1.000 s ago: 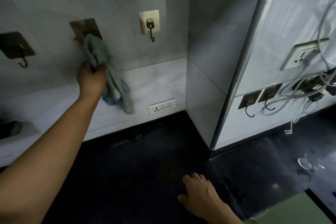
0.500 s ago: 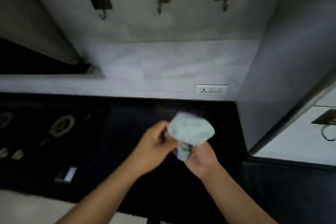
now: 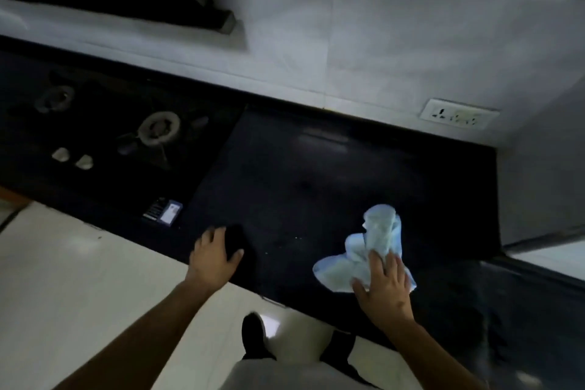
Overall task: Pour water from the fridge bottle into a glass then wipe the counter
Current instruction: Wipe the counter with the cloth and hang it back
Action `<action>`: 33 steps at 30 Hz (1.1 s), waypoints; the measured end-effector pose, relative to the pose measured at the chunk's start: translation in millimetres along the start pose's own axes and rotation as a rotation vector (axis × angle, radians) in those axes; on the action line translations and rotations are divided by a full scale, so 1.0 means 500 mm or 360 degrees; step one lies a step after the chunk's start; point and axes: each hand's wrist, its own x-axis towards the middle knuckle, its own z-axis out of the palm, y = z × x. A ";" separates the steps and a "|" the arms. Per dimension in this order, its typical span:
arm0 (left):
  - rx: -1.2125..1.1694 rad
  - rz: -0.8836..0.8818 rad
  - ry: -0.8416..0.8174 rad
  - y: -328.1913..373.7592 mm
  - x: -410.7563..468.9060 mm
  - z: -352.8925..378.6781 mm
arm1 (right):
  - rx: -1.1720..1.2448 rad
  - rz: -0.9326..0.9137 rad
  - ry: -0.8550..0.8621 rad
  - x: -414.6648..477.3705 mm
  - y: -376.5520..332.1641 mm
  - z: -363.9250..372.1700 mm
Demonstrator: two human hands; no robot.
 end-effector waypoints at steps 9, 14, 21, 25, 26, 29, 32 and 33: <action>0.0319 0.0419 0.0107 -0.105 0.135 0.078 | -0.0084 0.0288 0.0234 -0.031 -0.011 0.058; 0.0196 0.0433 0.0222 -0.124 0.145 0.090 | 0.0174 0.0680 0.0523 -0.007 0.032 0.024; 0.0183 0.0392 0.0264 -0.128 0.154 0.097 | 0.0469 0.0662 0.0448 0.231 -0.159 0.048; 0.0151 0.0378 0.0306 -0.129 0.155 0.100 | -0.0026 -0.0197 0.0336 0.237 -0.359 0.133; 0.0129 0.0361 0.0326 -0.129 0.155 0.102 | -0.0057 -0.0379 0.0319 0.215 -0.386 0.153; 0.0095 0.0369 0.0420 -0.129 0.152 0.107 | -0.0149 -0.0743 0.0272 0.127 -0.419 0.215; 0.0097 0.0398 0.0449 -0.133 0.153 0.109 | -0.0174 -0.0988 0.0240 0.071 -0.407 0.251; 0.0102 0.0403 0.0457 -0.134 0.152 0.110 | -0.0157 -0.1062 0.0244 0.069 -0.388 0.253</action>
